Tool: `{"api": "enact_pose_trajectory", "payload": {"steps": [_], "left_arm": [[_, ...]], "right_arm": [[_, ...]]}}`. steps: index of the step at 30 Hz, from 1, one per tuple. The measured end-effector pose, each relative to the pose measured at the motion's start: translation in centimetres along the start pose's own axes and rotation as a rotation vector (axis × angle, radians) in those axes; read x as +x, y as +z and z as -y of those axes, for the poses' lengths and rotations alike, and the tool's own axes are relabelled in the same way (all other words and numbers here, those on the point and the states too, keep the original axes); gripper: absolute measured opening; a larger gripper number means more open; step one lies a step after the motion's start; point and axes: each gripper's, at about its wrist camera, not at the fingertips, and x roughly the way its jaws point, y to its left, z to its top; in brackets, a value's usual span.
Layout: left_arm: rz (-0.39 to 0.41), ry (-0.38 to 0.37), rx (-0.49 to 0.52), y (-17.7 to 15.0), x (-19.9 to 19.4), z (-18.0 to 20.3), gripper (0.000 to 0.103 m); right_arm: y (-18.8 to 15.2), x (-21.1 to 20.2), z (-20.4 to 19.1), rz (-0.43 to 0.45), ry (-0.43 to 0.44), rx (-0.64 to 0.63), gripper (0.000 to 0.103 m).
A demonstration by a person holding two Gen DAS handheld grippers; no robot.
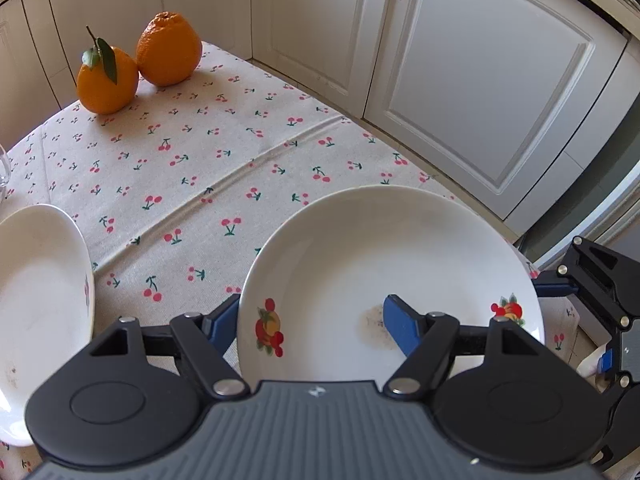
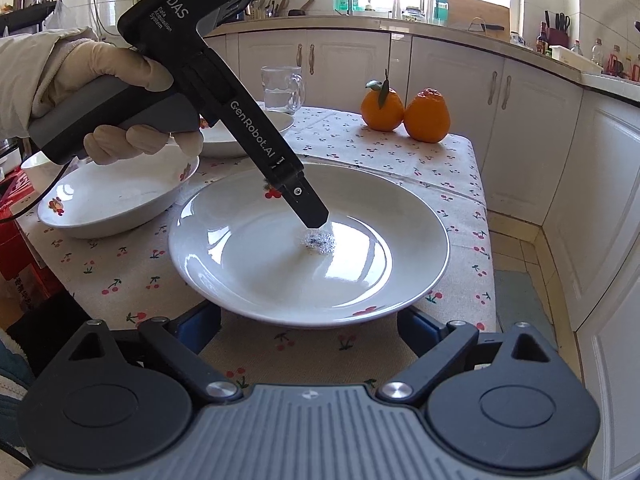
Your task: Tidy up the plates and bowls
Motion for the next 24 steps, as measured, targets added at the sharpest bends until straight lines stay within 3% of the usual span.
{"api": "enact_pose_trajectory", "payload": {"steps": [24], "left_arm": [[0.062, 0.042, 0.014, 4.2, 3.0, -1.8, 0.074]], "right_arm": [[2.7, 3.9, 4.5, -0.008, -0.056, 0.008, 0.097]]}}
